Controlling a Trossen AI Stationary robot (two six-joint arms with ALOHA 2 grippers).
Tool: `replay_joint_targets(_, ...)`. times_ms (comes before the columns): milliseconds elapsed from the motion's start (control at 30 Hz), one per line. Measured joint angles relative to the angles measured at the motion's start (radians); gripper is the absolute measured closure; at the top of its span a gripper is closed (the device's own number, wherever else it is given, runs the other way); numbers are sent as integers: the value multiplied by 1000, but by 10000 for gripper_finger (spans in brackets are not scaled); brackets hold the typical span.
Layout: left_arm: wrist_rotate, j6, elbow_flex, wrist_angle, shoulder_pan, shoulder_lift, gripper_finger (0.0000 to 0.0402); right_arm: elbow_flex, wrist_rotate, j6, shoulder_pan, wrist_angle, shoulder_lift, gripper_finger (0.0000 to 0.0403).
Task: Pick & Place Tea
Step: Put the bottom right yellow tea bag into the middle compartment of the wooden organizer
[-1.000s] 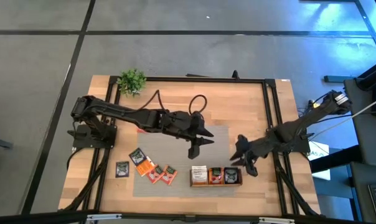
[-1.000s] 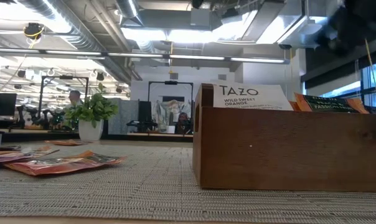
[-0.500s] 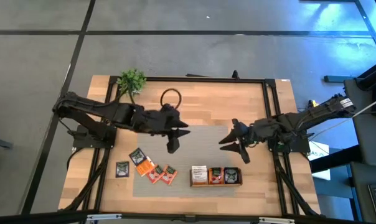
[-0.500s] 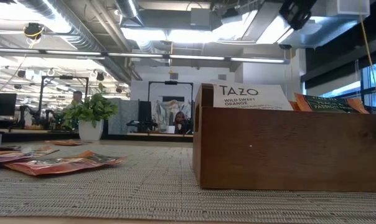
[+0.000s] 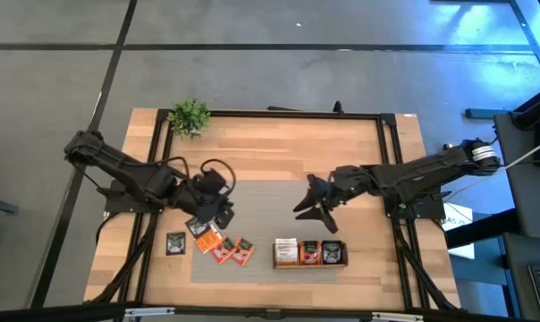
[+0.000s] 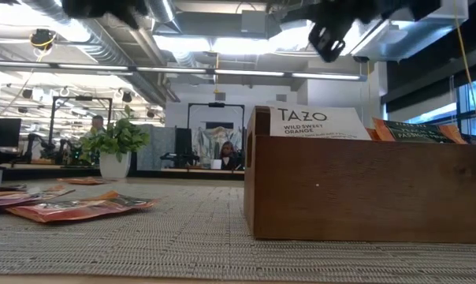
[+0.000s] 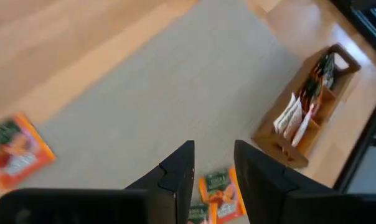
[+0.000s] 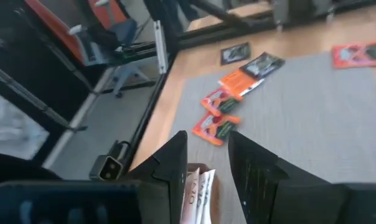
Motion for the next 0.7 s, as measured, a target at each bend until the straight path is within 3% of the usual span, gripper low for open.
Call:
replay_joint_targets(200, 3, -16, -260, 381, -90, -57, 306, 71, -112, 17, -75, 6, 118, 283)
replay_joint_targets(333, 96, 22, -357, 598, -150, -11, 309, 150, -179, 51, -109, 6, 236, 283)
replay_joint_targets(533, 182, 42, -364, 671, -220, 134, 304, 280, -246, 129, -128, 4, 441, 283)
replay_joint_targets(700, 155, 61, -347, 674, -222, 252, 306, 383, -301, 152, -127, 4, 577, 283)
